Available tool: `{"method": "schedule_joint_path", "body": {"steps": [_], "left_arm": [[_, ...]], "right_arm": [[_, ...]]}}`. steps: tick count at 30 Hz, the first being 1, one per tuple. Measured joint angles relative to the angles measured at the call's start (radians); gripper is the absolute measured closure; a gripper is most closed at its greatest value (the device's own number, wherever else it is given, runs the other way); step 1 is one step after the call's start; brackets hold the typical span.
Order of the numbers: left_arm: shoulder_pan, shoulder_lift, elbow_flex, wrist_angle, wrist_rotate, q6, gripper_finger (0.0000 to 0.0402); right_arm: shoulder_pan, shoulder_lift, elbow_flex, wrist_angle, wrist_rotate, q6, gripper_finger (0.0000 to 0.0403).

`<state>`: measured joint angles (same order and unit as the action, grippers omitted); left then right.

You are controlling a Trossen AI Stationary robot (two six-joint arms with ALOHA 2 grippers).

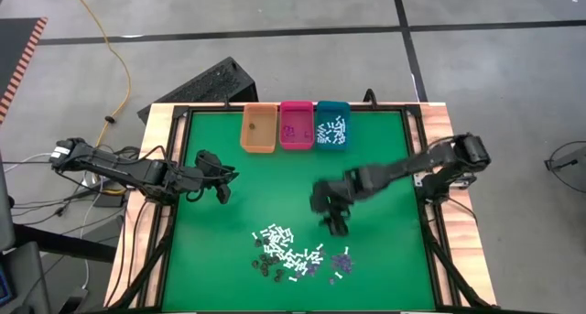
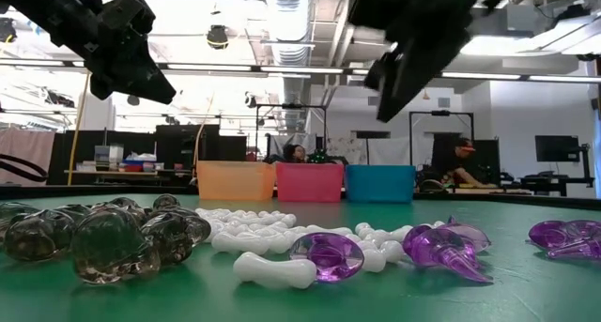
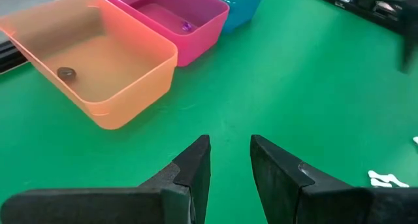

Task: Sort Halloween decoration
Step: Put the violet witch hat toy into the red bin

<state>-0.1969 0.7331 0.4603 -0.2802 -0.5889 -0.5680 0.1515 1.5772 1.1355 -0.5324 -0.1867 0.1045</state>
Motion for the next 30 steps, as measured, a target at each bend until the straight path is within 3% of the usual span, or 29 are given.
{"method": "schedule_joint_path", "body": {"steps": [4, 7, 11, 20, 26, 30], "left_arm": [[0.0, 0.0, 0.0, 0.0, 0.0, 0.012, 0.0303], [0.0, 0.0, 0.0, 0.001, 0.0, 0.014, 0.0303], [0.0, 0.0, 0.0, 0.001, 0.0, 0.014, 0.0303], [0.0, 0.0, 0.0, 0.0, 0.002, 0.013, 0.0303], [0.0, 0.0, 0.0, -0.002, 0.002, 0.011, 0.0303], [0.0, 0.0, 0.0, -0.003, 0.002, 0.011, 0.0303]], "right_arm": [[0.151, 0.0, 0.0, 0.045, 0.16, 0.059, 0.0201], [0.222, 0.029, 0.001, 0.132, 0.216, 0.103, 0.0208], [0.28, 0.118, 0.017, 0.192, 0.216, 0.108, 0.0213], [0.304, 0.285, 0.088, 0.124, 0.165, 0.108, 0.0213], [0.336, 0.327, 0.101, 0.062, 0.133, 0.113, 0.0214], [0.344, 0.327, 0.102, 0.032, 0.181, 0.132, 0.0214]]}}
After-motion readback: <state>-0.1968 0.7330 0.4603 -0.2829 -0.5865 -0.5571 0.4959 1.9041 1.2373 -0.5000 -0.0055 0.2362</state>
